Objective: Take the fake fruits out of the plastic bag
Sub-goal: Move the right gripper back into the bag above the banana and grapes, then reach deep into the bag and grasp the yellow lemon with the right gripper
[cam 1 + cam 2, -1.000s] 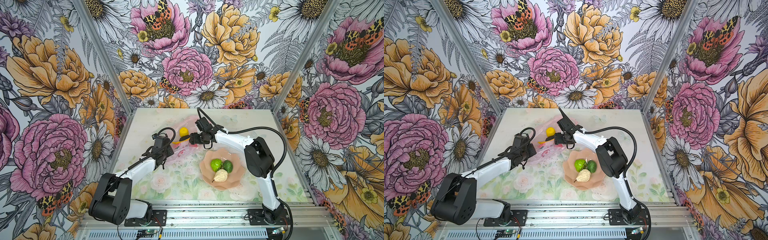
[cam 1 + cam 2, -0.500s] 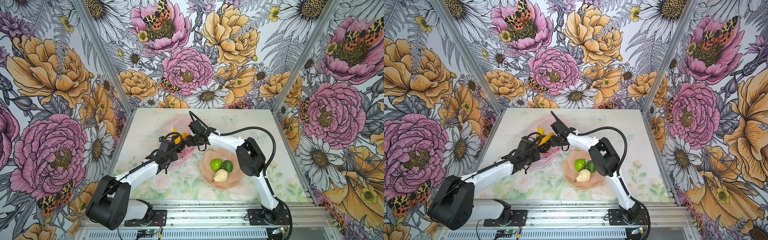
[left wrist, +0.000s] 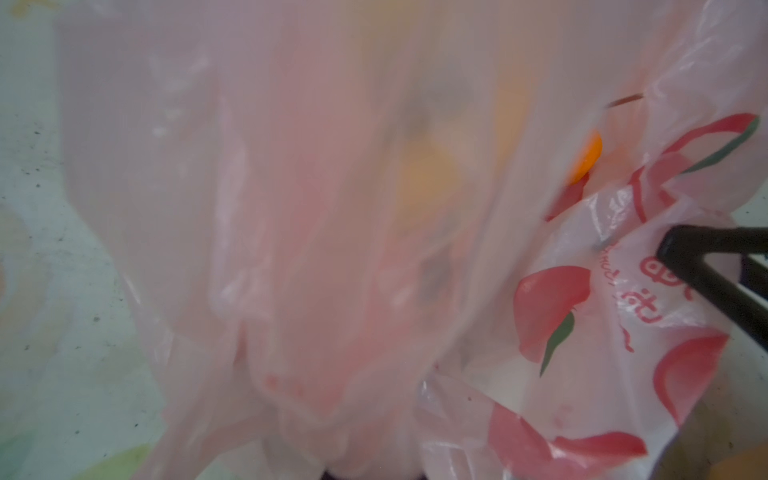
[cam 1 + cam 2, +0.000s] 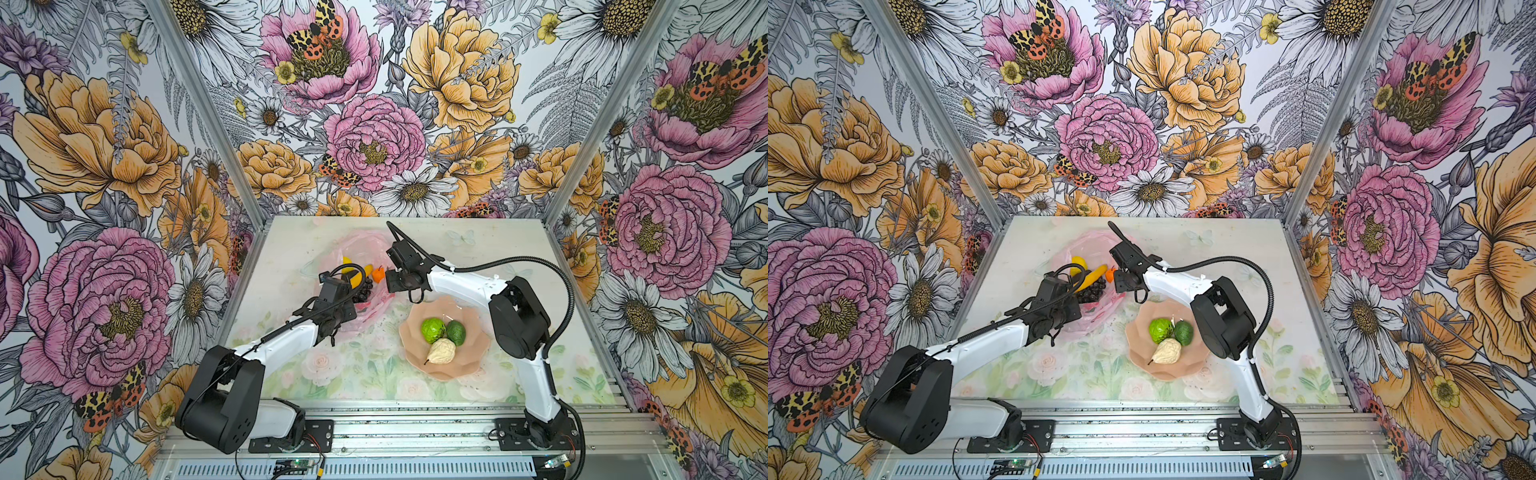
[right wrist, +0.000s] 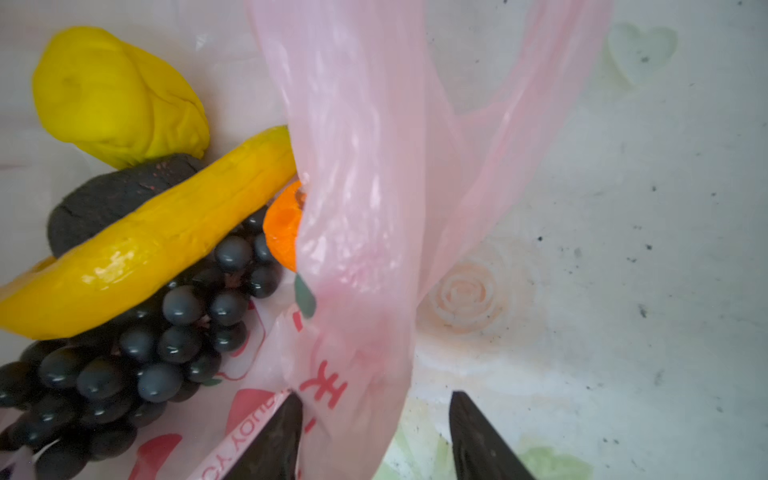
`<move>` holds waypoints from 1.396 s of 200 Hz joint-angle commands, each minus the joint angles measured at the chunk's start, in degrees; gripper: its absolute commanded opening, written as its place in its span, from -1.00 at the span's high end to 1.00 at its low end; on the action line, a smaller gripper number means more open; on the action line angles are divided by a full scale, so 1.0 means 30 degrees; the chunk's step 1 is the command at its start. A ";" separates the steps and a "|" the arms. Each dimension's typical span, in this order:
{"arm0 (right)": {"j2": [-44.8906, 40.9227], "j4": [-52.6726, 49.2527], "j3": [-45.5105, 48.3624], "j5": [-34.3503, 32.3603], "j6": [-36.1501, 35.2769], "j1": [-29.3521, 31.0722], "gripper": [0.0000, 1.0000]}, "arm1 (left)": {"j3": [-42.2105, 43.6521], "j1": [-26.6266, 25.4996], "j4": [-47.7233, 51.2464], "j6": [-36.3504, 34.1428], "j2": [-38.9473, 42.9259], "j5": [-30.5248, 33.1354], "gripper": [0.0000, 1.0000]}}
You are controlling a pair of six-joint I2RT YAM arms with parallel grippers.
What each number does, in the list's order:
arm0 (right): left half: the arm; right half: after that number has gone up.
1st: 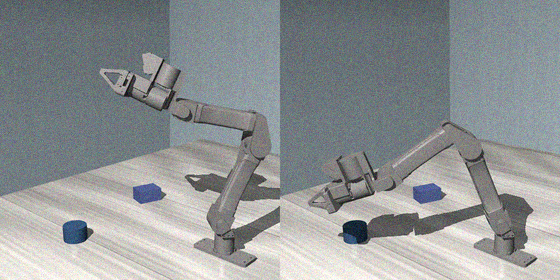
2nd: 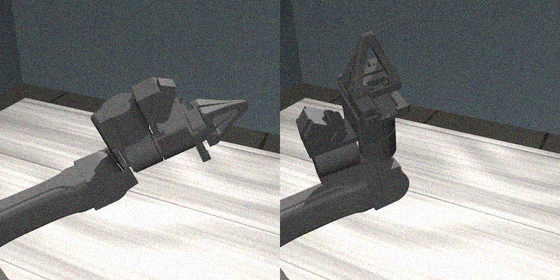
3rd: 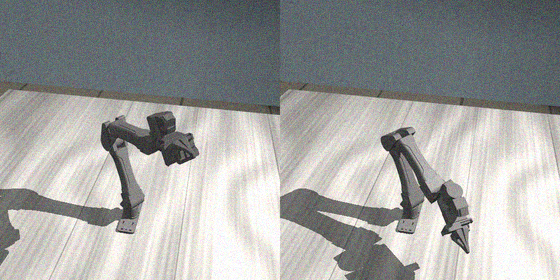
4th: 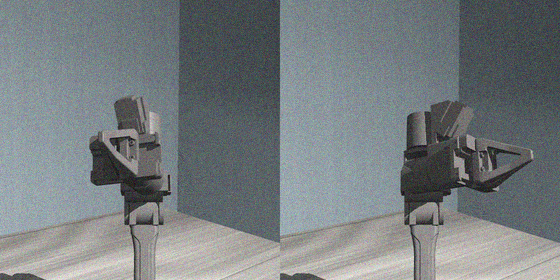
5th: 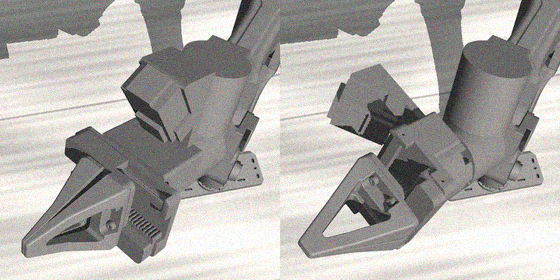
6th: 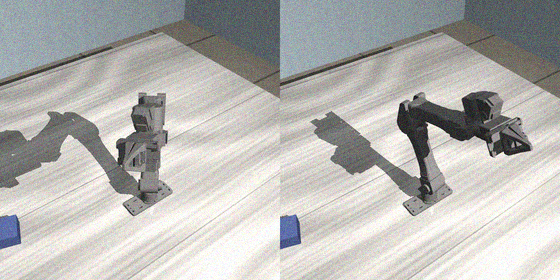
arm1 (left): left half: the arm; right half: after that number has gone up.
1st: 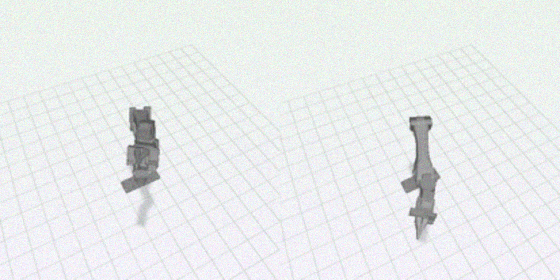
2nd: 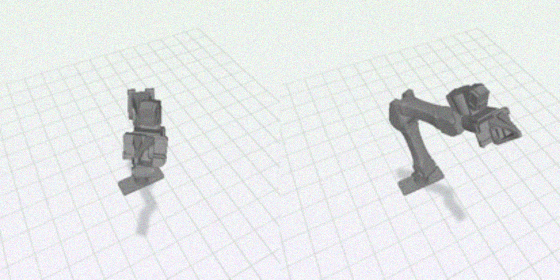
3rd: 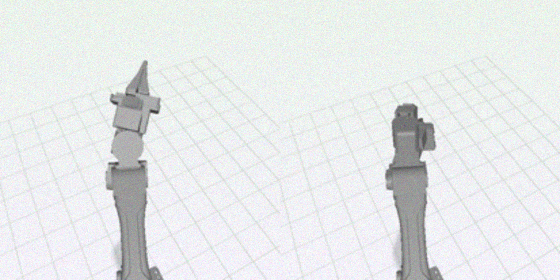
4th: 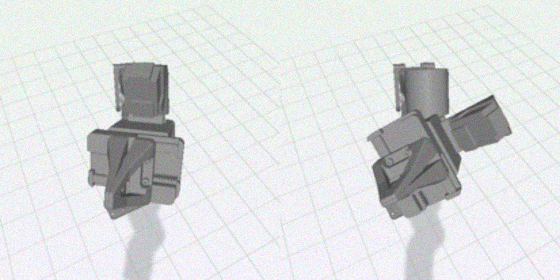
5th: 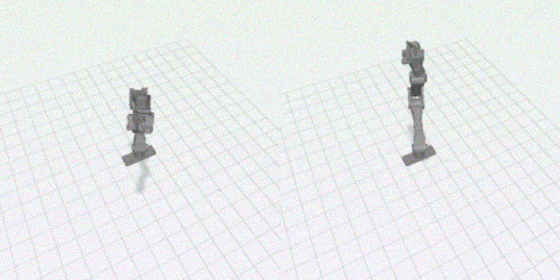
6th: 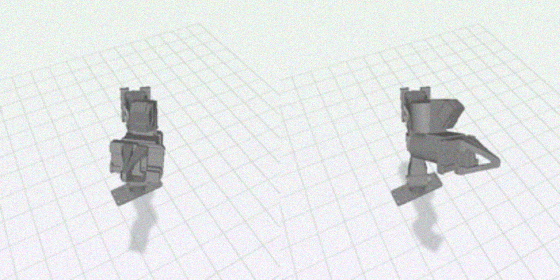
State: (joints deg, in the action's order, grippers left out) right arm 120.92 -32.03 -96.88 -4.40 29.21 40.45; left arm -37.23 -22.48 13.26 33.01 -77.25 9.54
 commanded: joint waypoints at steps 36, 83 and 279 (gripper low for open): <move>-0.2543 0.0247 -0.1387 -0.0524 -0.1076 0.1031 -0.17 | 0.2901 0.2616 -0.2632 0.2558 0.1523 -0.2563 1.00; 0.1283 0.0273 -0.5736 0.1881 -0.1130 0.2143 -0.18 | 0.3149 0.2381 -0.2011 0.2551 0.3379 -0.2212 1.00; 1.2212 0.0145 -1.7771 0.1678 -0.1094 0.1756 -0.57 | 0.4297 0.1913 -0.1481 0.2758 0.8517 -0.3787 1.00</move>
State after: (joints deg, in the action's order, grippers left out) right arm 155.20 -31.88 -146.89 -0.01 24.38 46.72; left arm -24.53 -15.59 11.55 40.82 -54.22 2.63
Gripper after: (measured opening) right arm 0.793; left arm 0.050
